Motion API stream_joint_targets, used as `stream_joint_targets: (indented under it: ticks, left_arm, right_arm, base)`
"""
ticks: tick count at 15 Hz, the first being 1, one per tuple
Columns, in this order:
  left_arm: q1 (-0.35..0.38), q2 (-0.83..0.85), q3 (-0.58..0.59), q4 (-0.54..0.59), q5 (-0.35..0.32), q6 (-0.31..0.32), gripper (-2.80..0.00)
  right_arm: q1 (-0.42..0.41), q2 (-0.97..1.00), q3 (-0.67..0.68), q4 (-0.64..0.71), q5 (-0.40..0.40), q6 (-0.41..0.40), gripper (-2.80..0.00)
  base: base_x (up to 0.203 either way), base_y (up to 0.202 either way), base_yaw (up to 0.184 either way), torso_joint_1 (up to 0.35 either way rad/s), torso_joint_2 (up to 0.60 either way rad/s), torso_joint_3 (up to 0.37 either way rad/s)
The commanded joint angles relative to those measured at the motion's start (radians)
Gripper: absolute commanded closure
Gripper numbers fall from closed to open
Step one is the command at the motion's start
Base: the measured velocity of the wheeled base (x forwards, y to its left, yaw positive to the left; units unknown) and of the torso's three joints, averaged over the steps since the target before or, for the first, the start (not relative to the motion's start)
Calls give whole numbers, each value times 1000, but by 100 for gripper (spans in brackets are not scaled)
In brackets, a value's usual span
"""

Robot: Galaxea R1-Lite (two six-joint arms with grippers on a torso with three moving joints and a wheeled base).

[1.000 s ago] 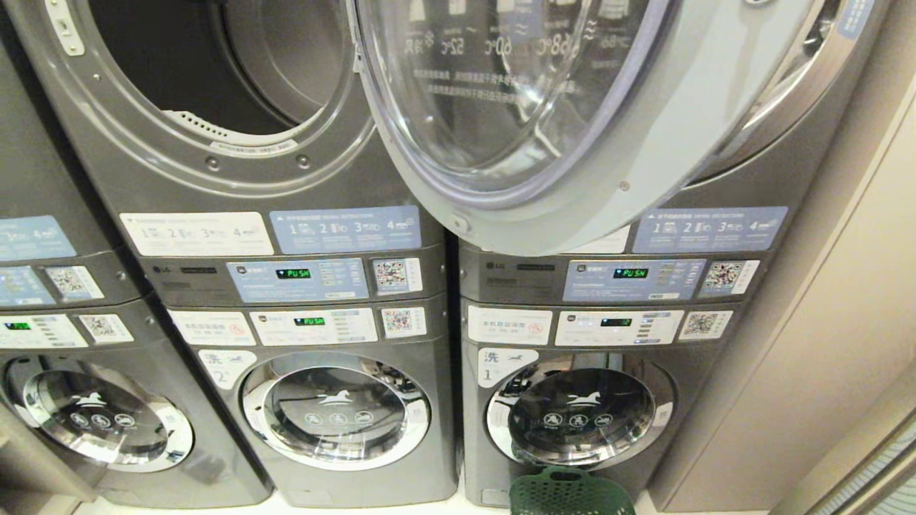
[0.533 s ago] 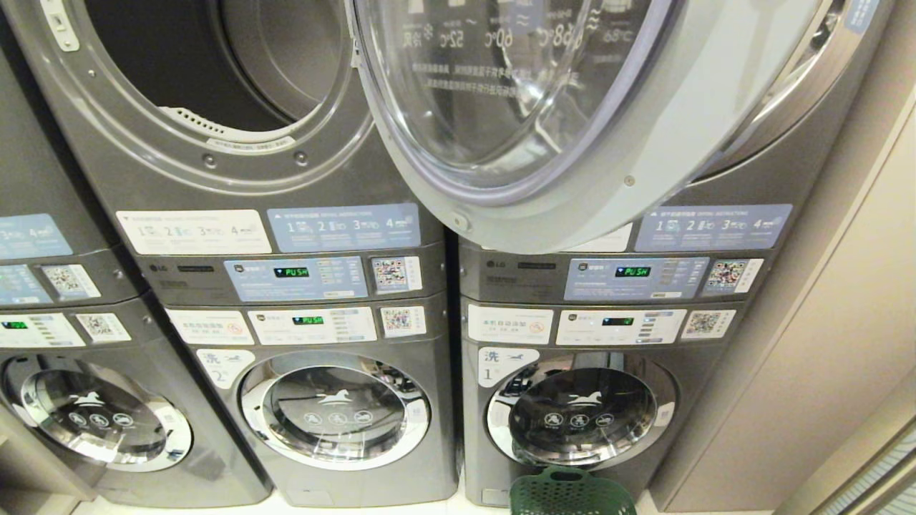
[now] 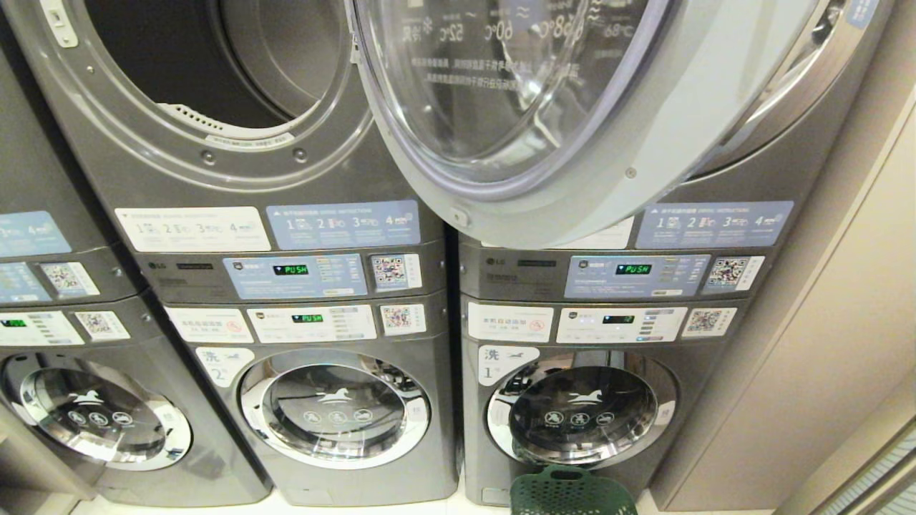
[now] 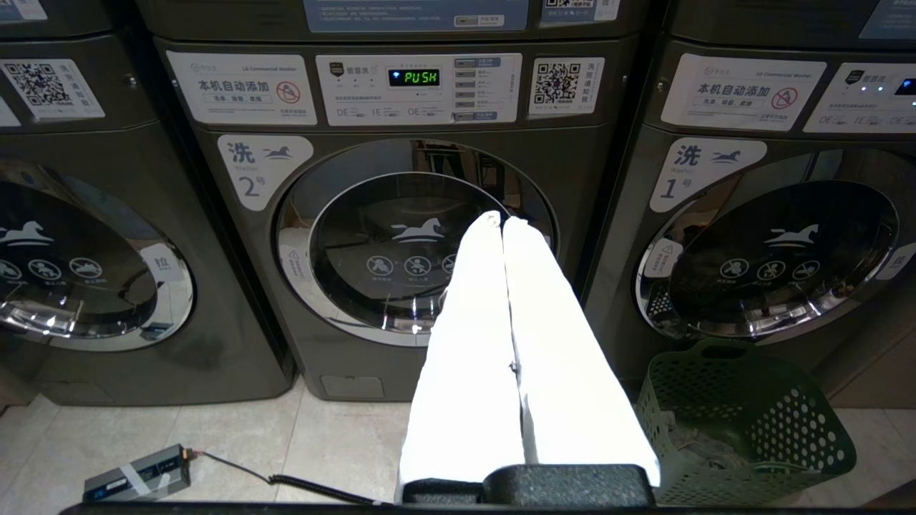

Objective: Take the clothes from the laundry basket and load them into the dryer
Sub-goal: Take the clothes out of the basket

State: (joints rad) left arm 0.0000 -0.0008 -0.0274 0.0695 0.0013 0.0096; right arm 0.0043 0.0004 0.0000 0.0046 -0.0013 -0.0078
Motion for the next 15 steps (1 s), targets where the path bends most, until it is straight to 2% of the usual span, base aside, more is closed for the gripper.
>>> stream_joint_targets:
  ticks: [1,15]
  left_arm:
    - [0,-1,0,1,0,1,0]
    - [0,-1,0,1,0,1,0]
  right_arm:
    - [0,0,0,0,1,0,0]
    - [0,0,0,0,1,-1,0]
  base:
    - [0,0,0,-60,143,71]
    - [0,0,0,-57,121,64]
